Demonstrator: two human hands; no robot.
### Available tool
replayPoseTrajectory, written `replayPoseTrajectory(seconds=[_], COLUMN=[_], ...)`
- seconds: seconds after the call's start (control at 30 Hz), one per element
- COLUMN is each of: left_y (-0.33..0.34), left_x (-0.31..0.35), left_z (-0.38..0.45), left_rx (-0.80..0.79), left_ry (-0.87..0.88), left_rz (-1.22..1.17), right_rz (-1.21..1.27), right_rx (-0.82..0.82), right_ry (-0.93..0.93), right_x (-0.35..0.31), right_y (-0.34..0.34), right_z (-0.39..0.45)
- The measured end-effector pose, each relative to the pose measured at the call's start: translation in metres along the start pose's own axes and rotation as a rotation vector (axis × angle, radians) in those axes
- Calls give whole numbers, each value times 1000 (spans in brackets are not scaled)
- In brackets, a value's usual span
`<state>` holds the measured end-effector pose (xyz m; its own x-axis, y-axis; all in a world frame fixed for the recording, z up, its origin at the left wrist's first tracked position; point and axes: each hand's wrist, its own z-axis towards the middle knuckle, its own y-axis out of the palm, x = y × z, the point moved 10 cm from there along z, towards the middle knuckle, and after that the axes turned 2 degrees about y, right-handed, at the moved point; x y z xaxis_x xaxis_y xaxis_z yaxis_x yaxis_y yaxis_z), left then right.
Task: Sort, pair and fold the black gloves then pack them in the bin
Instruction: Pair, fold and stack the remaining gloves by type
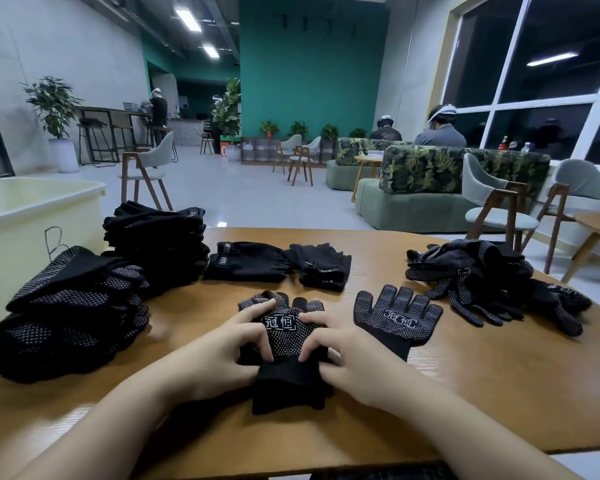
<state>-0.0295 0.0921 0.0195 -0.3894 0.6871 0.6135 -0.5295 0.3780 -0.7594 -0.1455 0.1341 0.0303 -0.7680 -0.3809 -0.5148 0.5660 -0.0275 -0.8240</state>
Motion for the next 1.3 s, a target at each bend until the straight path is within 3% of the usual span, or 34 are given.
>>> replayPoseTrajectory(seconds=[0.23, 0.57, 0.8, 0.97, 1.07, 1.3], left_y=[4, 5, 6, -23, -37, -40], left_x=[13, 20, 16, -5, -30, -40], left_z=[-21, -32, -30, -11, 5, 24], left_rx=[-79, -54, -59, 168, 292, 433], left_ry=[-7, 37, -56, -120, -243, -321], left_rz=[-19, -48, -114, -219, -232, 27], right_rz=[22, 55, 27, -3, -103, -107], right_rx=[-32, -39, -44, 126, 225, 84], right_ry=[9, 12, 46, 146, 220, 407], right_x=[-1, -4, -4, 4, 11, 44], right_y=[7, 8, 6, -17, -33, -11], right_z=[-5, -13, -13, 7, 27, 75])
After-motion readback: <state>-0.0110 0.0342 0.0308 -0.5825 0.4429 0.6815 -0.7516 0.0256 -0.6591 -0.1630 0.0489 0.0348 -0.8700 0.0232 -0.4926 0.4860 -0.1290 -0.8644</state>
